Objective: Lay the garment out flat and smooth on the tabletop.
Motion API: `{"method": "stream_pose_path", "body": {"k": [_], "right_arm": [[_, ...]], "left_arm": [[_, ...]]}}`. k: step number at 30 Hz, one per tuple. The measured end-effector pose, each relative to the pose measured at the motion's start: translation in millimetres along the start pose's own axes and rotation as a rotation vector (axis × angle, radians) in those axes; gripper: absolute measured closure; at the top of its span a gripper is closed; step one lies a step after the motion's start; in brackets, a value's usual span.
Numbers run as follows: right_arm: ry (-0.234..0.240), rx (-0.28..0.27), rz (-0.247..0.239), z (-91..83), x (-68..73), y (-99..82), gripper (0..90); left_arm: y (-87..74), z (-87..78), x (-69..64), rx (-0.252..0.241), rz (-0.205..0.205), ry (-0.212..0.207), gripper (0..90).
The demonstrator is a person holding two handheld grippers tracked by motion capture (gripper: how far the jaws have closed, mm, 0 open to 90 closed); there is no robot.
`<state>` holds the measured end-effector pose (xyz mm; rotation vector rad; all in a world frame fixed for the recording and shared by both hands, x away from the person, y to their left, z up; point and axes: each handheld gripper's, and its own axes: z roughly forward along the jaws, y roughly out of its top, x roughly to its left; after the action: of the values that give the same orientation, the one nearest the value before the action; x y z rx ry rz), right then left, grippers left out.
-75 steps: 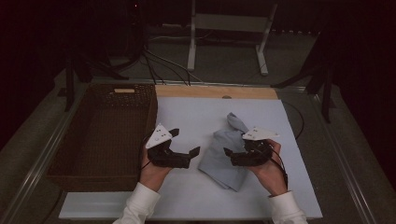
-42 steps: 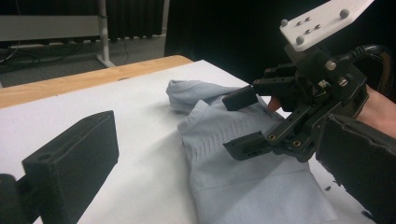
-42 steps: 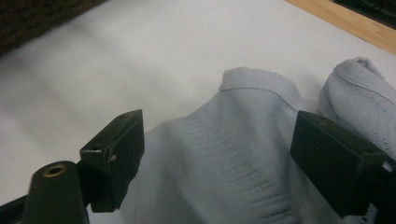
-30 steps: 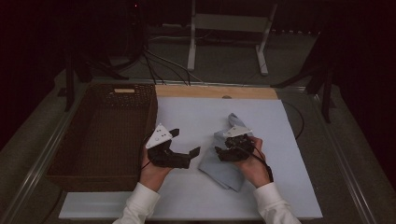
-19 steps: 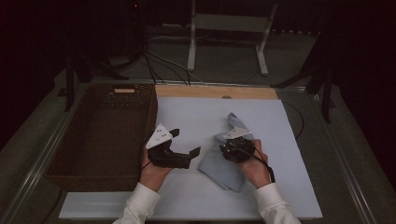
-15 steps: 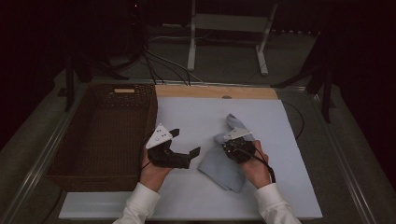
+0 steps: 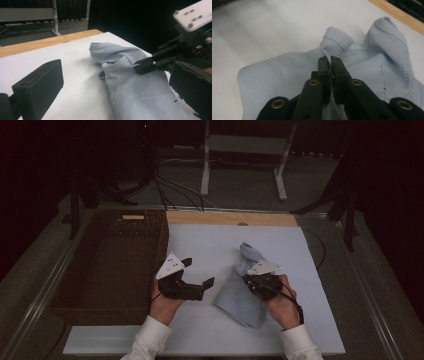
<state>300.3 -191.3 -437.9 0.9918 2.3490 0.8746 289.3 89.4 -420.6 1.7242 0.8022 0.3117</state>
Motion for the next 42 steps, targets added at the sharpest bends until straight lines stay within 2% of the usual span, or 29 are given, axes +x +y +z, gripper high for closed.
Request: {"method": "stream_pose_path", "body": {"k": [5,9,16,27,33,42], "right_arm": [[-0.013,-0.017,0.016,-12.2,-5.8,-9.1,87.1],[-0.032,-0.036,0.048,-26.0,-15.3,-19.9,87.2],[-0.065,-0.027,0.061,-40.3,-28.1,-32.6,87.1],[-0.105,0.013,0.086,-53.2,-44.6,-55.2,87.1],[-0.128,0.043,0.131,-59.6,-58.8,-75.4,87.0],[-0.127,0.072,0.167,-65.9,-69.9,-90.2,84.6]], "left_arm": [[-0.1,0.4,-0.3,0.002,0.001,0.001,0.4],[-0.9,1.1,-0.2,0.005,-0.001,0.0,0.4],[-0.8,0.6,-0.2,0.006,0.002,0.001,0.4],[-0.4,0.2,-0.9,0.002,0.0,0.001,0.4],[-0.7,0.8,-1.2,0.007,0.002,-0.001,0.4],[-0.7,0.9,-1.4,0.006,0.002,-0.001,0.4]]}}
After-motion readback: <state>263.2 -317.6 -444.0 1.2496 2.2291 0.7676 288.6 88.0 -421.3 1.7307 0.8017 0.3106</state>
